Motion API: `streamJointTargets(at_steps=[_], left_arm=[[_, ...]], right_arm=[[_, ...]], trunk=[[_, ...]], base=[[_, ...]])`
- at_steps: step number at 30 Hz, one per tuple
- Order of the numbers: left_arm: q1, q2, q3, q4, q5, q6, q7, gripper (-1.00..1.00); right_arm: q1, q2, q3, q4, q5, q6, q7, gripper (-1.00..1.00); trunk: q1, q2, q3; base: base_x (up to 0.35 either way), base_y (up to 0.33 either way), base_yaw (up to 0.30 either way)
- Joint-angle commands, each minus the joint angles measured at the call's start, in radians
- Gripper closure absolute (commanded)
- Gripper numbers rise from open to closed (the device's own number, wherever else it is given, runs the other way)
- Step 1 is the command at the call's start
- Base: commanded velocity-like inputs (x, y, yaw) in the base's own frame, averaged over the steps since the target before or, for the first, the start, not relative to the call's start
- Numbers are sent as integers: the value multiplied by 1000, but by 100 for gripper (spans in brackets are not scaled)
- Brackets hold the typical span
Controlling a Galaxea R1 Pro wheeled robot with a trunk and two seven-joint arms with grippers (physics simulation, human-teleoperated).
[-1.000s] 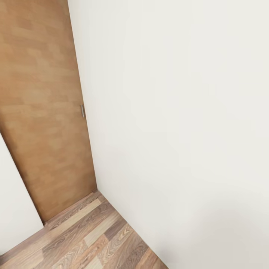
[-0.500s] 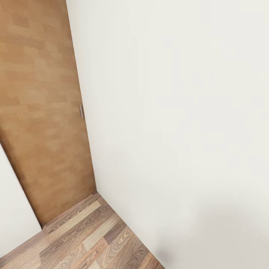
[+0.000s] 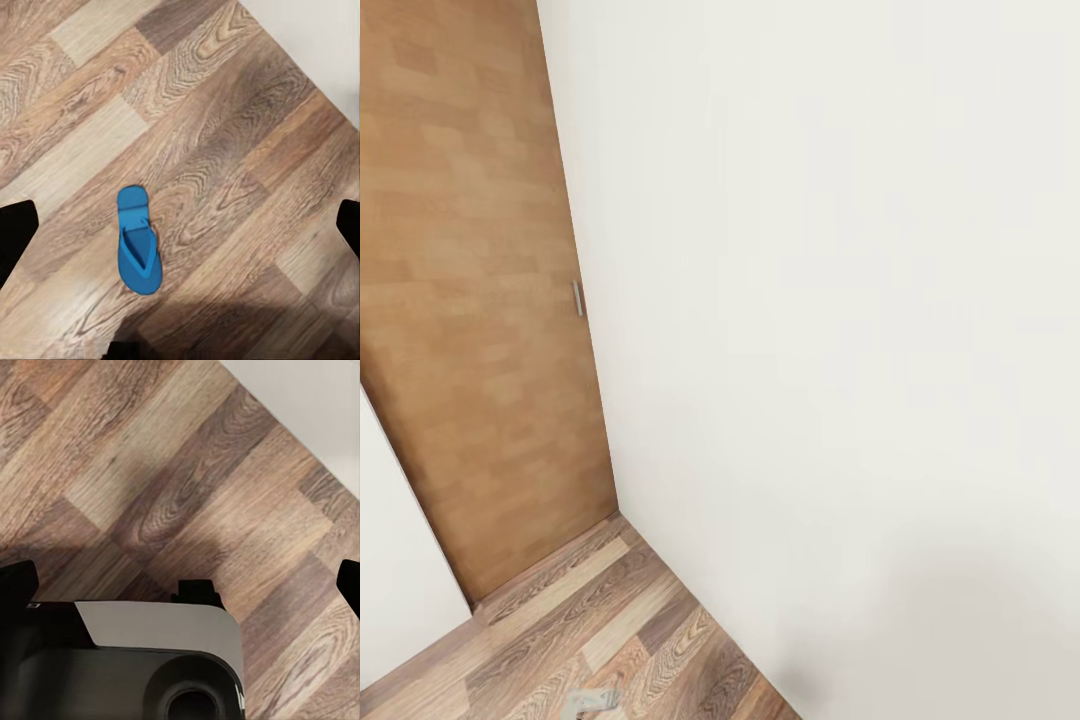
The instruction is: In the bedroom, move the book from the bed onto either nightstand, and place the two sandals side by side next to the bed.
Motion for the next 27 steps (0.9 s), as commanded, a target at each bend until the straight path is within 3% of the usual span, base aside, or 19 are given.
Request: streamJointTargets(at_steps=[1, 2, 7, 9, 12, 16, 20, 25, 27], left_arm=[[-18, 0, 2, -16, 8, 46, 0, -100], [-55, 0, 2, -36, 8, 110, 0, -100], [-211, 0, 6, -57, 10, 254, 3, -100], [-246, 1, 17, -49, 10, 282, 6, -100], [-272, 1, 67, 4, 8, 289, 18, -100], [-281, 2, 113, 121, 7, 224, 39, -100], [-283, 2, 124, 222, 6, 145, 45, -100], [-284, 3, 129, 365, 4, -21, 47, -100], [-284, 2, 130, 383, 6, -49, 45, -100]], right_arm=[[0, 1, -2, -2, 1, -1, -1, -100], [1, 0, -2, -2, 1, -1, -1, -100], [0, 0, -2, -2, 1, -1, -1, -100], [1, 0, -2, -2, 1, -1, -1, -100], [1, 0, -2, -2, 1, 0, -1, -100], [1, 0, -2, -2, 1, 0, -1, -100], [1, 0, -2, -2, 1, 0, -1, -100], [1, 1, -2, -2, 1, 1, -1, -100], [1, 0, -2, -2, 1, 1, 0, -100]], trunk=[[0, -1, -1], [0, -1, -1], [0, -1, -1], [0, -1, -1], [0, -1, -1], [0, -1, -1], [0, -1, -1], [0, -1, -1], [0, -1, -1]], base=[[0, 0, 0], [0, 0, 0], [0, 0, 0], [0, 0, 0], [0, 0, 0], [0, 0, 0], [0, 0, 0], [0, 0, 0], [0, 0, 0]])
